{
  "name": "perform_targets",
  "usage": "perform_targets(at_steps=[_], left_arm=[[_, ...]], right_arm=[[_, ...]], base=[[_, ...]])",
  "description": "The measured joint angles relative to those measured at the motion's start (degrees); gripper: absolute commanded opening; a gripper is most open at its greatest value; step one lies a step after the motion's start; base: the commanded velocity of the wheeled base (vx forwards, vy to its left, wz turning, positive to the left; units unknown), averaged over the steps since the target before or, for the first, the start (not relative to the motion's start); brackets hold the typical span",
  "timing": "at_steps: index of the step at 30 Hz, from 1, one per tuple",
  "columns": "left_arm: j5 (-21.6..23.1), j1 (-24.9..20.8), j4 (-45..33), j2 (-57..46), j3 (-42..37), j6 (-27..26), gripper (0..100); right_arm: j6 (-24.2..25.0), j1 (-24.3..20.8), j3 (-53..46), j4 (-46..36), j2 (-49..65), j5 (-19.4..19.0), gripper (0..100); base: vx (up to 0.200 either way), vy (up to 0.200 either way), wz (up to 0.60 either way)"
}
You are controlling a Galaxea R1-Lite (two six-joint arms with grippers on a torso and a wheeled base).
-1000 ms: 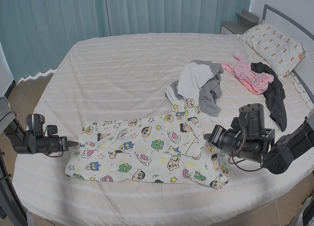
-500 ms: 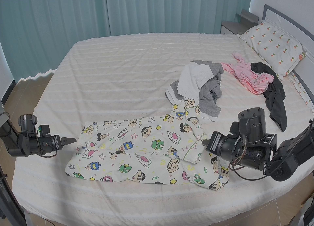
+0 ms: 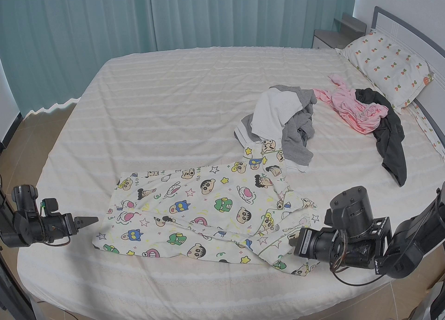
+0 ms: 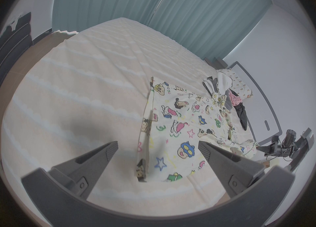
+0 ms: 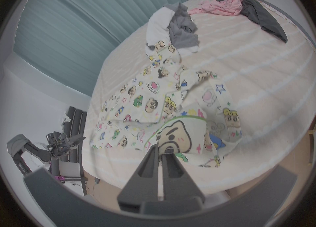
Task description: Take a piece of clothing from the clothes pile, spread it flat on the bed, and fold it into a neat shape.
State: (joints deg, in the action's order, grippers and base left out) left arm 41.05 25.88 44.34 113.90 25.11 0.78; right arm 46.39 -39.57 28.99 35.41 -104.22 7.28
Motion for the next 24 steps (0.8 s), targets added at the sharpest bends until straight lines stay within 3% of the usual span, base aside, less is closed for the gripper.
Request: perform_targets(at_steps=[6, 14, 15, 24], left_arm=[[3.07, 0.68, 4.16, -0.01, -7.14, -0.21, 100], [5.49, 1.57, 4.90, 1.68, -10.18, -0.27, 100], [5.49, 1.71, 4.93, 1.87, -10.29, -0.29, 100], [6.44, 2.34, 4.88, 2.58, -11.61, -0.57, 100]], right_arm=[[1.13, -3.04, -2.18, 0.16, -2.93, -0.09, 0], [2.22, -4.74, -2.84, 0.22, -8.07, -0.06, 0], [2.52, -4.78, -2.84, 0.24, -8.59, -0.04, 100], [3.23, -4.94, -3.15, 0.17, -8.72, 0.00, 100]], base=[[0.000, 0.000, 0.00], [0.000, 0.000, 0.00], [0.000, 0.000, 0.00], [0.000, 0.000, 0.00]])
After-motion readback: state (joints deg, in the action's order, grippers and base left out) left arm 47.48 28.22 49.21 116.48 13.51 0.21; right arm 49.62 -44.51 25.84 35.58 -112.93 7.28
